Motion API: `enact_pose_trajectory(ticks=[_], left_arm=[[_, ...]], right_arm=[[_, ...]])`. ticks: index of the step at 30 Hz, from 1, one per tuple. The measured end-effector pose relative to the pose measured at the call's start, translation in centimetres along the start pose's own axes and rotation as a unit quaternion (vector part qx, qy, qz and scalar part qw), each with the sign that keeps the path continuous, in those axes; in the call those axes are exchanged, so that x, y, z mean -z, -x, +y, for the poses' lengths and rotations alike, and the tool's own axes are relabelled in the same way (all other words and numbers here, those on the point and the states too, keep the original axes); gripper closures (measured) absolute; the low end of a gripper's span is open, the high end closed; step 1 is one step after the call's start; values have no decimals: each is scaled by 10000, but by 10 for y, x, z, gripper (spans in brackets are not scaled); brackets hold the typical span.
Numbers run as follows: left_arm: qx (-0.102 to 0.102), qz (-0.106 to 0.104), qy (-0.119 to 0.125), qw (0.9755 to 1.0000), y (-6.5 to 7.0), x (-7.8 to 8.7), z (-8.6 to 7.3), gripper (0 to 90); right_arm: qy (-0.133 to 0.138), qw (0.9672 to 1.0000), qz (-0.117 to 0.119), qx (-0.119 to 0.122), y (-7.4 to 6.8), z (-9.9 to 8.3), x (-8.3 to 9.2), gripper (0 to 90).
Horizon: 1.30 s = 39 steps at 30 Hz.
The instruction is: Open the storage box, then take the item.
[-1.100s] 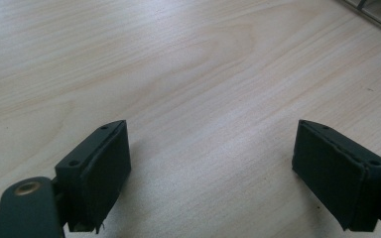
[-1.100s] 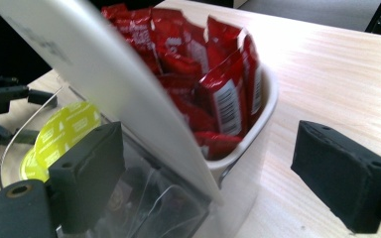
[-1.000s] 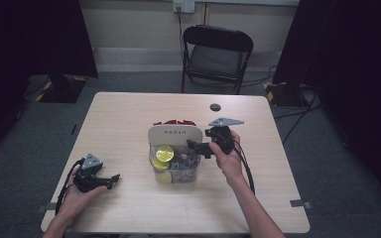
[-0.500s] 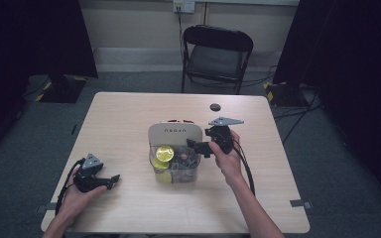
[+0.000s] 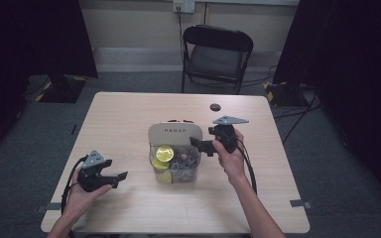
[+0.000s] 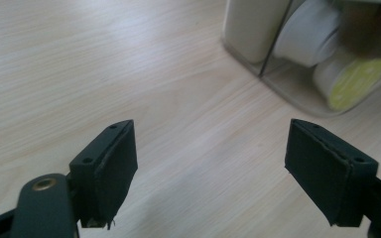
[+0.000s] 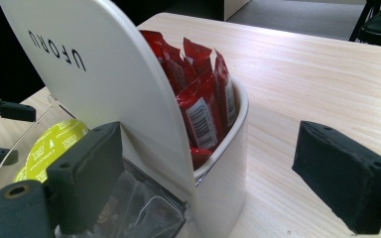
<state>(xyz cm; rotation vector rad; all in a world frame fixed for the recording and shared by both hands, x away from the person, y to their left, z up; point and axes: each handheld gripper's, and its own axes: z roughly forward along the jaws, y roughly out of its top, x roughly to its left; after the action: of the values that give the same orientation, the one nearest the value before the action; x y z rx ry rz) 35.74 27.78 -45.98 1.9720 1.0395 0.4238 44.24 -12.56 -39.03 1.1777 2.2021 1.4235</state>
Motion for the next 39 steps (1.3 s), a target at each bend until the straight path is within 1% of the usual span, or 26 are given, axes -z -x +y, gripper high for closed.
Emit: enact_pose_trajectory(ticks=[2, 4, 5, 6, 9, 12, 14, 16, 18, 20, 23, 26, 28, 29, 32, 33, 35, 37, 39], left_arm=[[-41, -36, 54, 10000, 3, 1, 3, 203], [15, -164, 61, 9998, 5, 0, 4, 204], [-16, -146, 38, 9999, 6, 1, 5, 206], [-59, -151, 70, 9998, 7, 1, 7, 208], [-60, -236, 167, 9996, 9, 3, 13, 218], [-29, -393, 303, 9988, 10, 6, 19, 236], [-55, -463, 316, 9984, 11, 6, 22, 242], [-21, -546, 355, 9979, 12, 8, 24, 246], [-50, -580, 398, 9975, 13, 10, 27, 266], [-80, -622, 440, 9971, 14, 12, 31, 266], [-44, -653, 541, 9964, 16, 14, 37, 276], [-83, -740, 583, 9955, 21, 13, 44, 282], [-145, -792, 618, 9948, 24, 13, 48, 288], [-122, -869, 674, 9939, 25, 12, 50, 291], [-144, -879, 744, 9932, 28, 10, 56, 305], [-154, -937, 731, 9928, 30, 8, 59, 305], [-297, -946, 706, 9926, 34, 6, 64, 321], [-303, -985, 717, 9921, 39, 4, 69, 322], [-366, -1028, 749, 9912, 43, 1, 73, 324]], right_arm=[[3, 10000, 13, 5, 1, 0, 0, 118], [-1, 10000, 27, -17, 2, 0, 0, 117], [-4, 10000, 39, -29, 2, -1, 0, 116], [-10, 10000, 43, -31, 2, -1, 0, 116], [-24, 10000, 20, -7, 2, -1, 0, 116], [-28, 10000, 16, -15, 1, -1, 0, 116], [-25, 10000, 14, -7, 1, -1, 0, 116], [-29, 10000, 32, -9, 2, 0, 0, 116], [-31, 10000, 33, -23, 2, 0, 0, 115], [-26, 10000, 22, -23, 2, 0, 0, 115], [-37, 10000, 41, -10, 3, 0, 0, 104], [-32, 10000, 57, -37, 3, 0, -1, 100], [-39, 10000, 61, -20, 3, 0, -1, 100], [-36, 10000, 63, -9, 3, 0, -1, 100], [-31, 10000, 68, -21, 3, 1, -1, 100], [-29, 10000, 64, -22, 3, 1, -1, 101], [-29, 10000, 63, -25, 2, 1, -1, 101], [-30, 10000, 66, -33, 2, 0, -1, 100], [-29, 10000, 69, -31, 3, 0, -1, 100]])
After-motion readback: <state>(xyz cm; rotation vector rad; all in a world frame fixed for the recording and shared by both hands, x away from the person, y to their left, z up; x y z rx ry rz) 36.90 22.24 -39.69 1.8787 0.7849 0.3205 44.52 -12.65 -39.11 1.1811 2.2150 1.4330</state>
